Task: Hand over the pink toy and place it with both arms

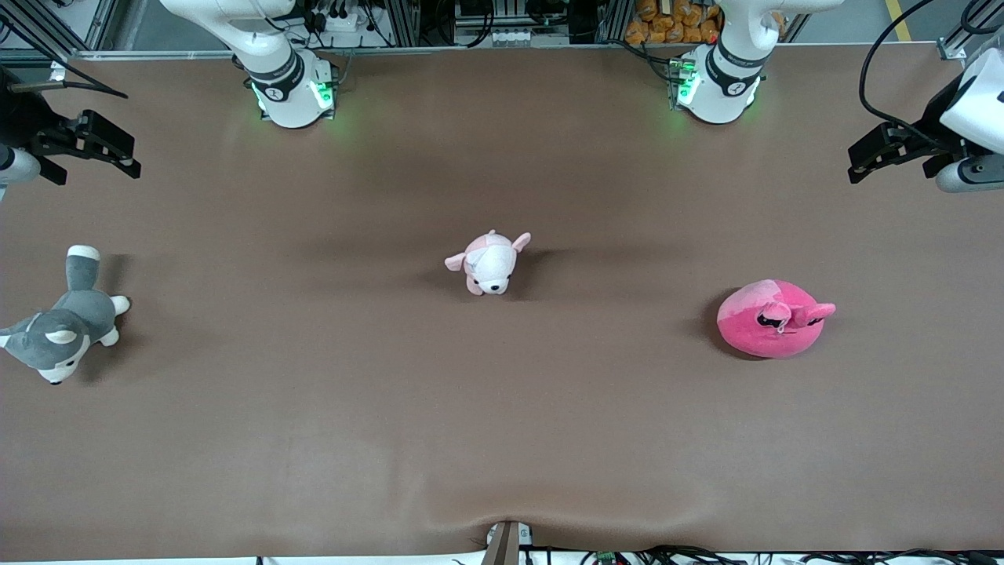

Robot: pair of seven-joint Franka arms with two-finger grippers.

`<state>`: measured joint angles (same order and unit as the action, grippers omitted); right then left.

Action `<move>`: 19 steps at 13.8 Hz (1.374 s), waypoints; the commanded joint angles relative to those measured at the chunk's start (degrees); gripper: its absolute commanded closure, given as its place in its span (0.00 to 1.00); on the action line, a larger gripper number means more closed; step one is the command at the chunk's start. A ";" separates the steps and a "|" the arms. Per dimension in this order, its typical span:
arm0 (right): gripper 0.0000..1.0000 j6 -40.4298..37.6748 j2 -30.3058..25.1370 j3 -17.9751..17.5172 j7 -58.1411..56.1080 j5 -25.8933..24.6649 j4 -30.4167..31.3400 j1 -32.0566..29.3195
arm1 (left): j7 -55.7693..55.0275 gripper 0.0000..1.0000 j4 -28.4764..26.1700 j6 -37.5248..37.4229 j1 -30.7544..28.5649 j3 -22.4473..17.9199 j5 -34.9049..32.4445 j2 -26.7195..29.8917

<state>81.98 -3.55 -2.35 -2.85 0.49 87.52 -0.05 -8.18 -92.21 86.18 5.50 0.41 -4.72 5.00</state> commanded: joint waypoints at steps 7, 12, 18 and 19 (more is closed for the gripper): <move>0.00 -0.77 0.56 -0.64 -0.75 -0.05 -1.21 -1.01 | 0.27 0.00 4.06 -1.45 -0.23 0.20 -0.90 -3.94; 0.00 -0.77 0.56 -0.64 -0.75 -0.05 -1.21 -1.01 | -0.08 0.00 4.15 -1.98 -0.05 0.29 -0.99 -4.03; 0.00 -0.77 0.56 -0.64 -0.75 -0.05 -1.29 -1.01 | -0.35 0.00 3.80 -1.98 -0.23 0.20 -0.90 -4.03; 0.00 -0.77 0.56 -0.64 -0.75 -0.05 -1.29 -1.01 | -0.35 0.00 3.54 -2.42 -0.40 0.29 -0.90 -4.03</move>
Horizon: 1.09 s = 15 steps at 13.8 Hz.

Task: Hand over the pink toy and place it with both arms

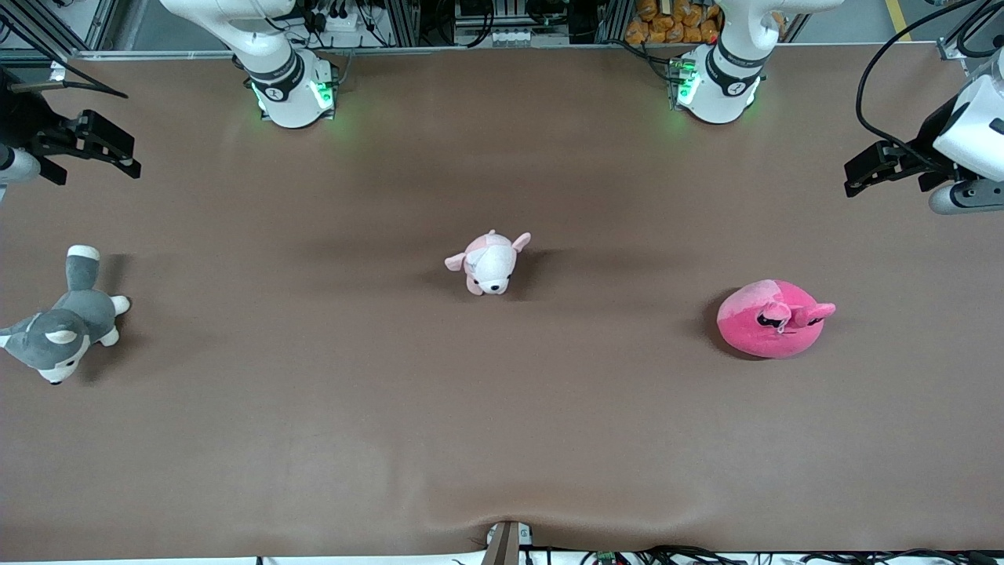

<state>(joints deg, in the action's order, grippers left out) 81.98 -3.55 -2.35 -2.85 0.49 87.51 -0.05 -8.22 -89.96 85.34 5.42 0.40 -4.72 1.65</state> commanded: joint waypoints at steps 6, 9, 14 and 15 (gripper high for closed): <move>0.00 -0.85 0.56 -0.64 -0.75 -0.05 -1.21 -1.01 | -0.48 0.00 0.32 -1.76 -0.85 0.22 -0.90 -0.86; 0.00 -0.85 0.56 -0.64 -0.75 -0.05 -1.21 -1.01 | -0.84 0.00 0.14 -1.67 -1.28 0.13 -0.99 -0.60; 0.00 -0.76 0.65 -0.64 -0.67 -0.05 -1.29 -0.66 | -3.12 0.00 -1.53 1.57 -9.88 0.13 -0.11 -2.44; 0.00 -0.85 0.65 -0.64 -0.67 -0.05 -1.29 -0.65 | -3.47 0.00 -2.14 2.80 -10.68 0.04 0.15 -2.71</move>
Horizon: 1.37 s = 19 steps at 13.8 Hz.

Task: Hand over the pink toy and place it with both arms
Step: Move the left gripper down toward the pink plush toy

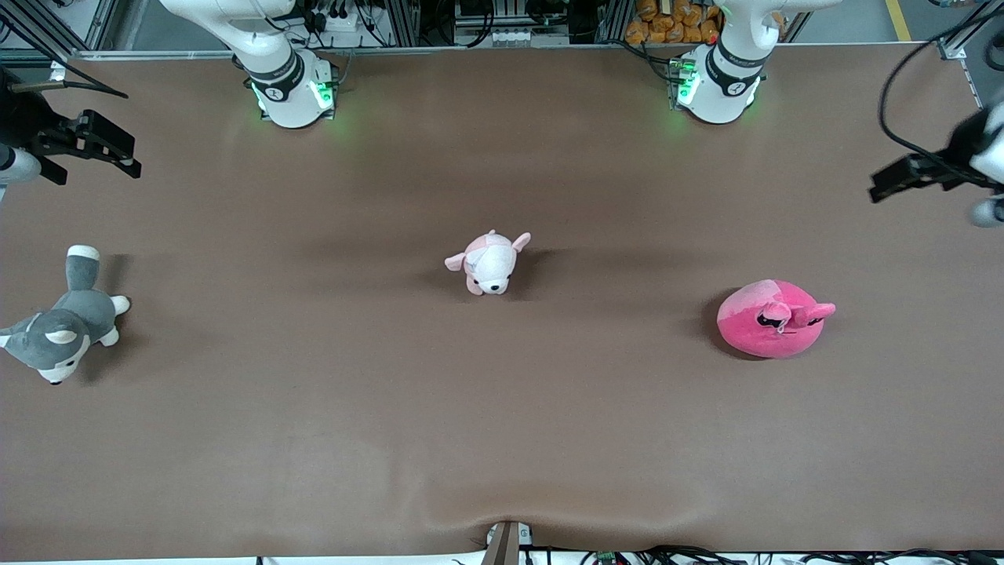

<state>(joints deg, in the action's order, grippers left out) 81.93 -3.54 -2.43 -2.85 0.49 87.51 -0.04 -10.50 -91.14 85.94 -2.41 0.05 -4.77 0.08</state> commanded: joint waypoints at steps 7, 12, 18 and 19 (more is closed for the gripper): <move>0.00 -0.81 0.64 -0.56 -0.66 -0.05 -1.20 -0.83 | -33.65 0.00 -2.49 7.58 -4.97 0.65 1.17 -7.00; 0.00 -0.81 0.64 -0.56 -0.66 -0.05 -1.20 -0.75 | -34.77 0.00 0.88 7.05 -5.58 0.57 1.17 -8.52; 0.00 -0.81 0.64 -0.56 -0.66 -0.05 -1.20 -0.75 | -34.85 0.00 3.51 7.57 -4.53 0.66 -0.96 -8.08; 0.00 -0.81 0.64 -0.56 -0.66 -0.05 -1.20 -0.75 | -35.03 0.00 3.51 7.75 -4.53 0.57 0.10 -8.08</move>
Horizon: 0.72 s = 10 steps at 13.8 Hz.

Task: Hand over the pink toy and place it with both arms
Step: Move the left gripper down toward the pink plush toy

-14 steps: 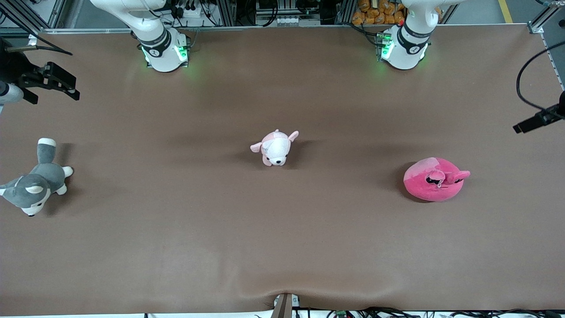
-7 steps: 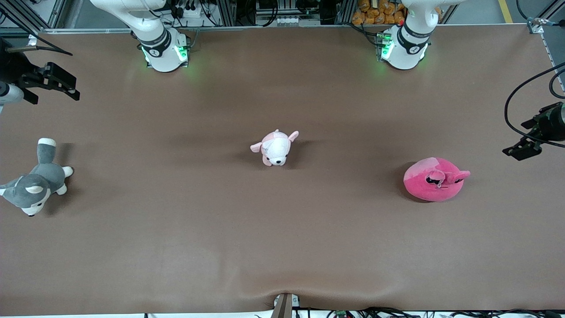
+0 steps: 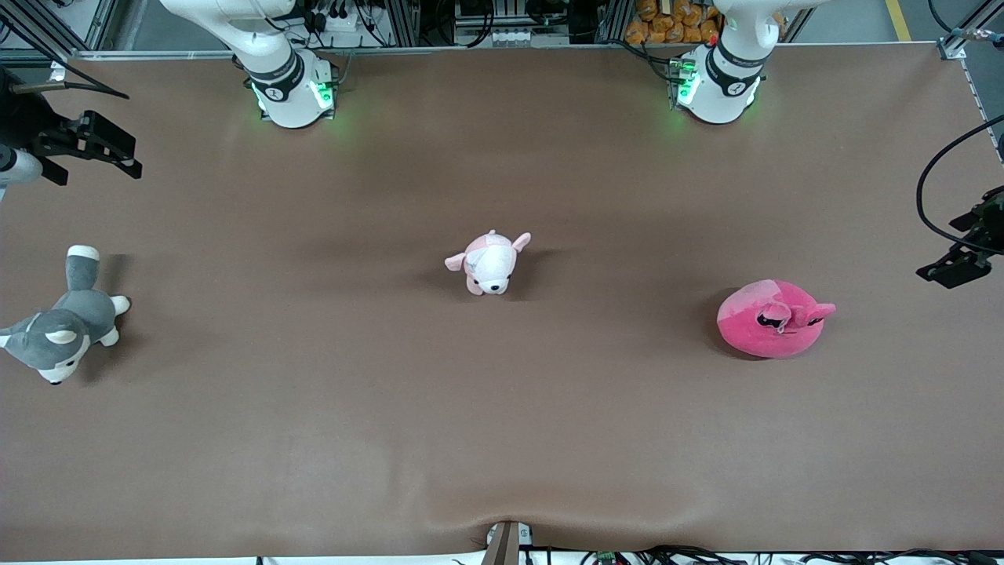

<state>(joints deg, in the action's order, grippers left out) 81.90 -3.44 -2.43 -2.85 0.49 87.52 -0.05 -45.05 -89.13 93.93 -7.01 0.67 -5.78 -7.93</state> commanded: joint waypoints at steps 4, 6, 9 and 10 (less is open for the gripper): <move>0.00 -0.78 0.54 -0.56 -0.66 0.03 -1.29 -0.83 | -5.03 0.00 0.45 -0.76 -0.29 0.47 3.30 0.99; 0.00 -0.78 0.54 -0.56 -0.66 -0.05 -1.21 -0.83 | -13.18 0.00 0.36 -0.76 0.24 0.65 4.38 0.55; 0.00 -0.87 0.54 -0.56 -0.66 -0.05 -1.21 -0.74 | -32.22 0.00 0.53 -0.68 0.85 1.44 3.59 -2.07; 0.00 -0.87 0.54 -0.56 -0.66 -0.05 -1.21 -0.74 | -36.39 0.00 0.53 -0.50 1.46 1.44 3.41 -2.87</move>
<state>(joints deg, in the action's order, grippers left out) 81.88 -3.44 -2.43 -2.85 0.49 87.52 -0.05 -72.53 -89.04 93.59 -6.42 2.00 -2.19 -8.92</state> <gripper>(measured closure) 0.000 0.000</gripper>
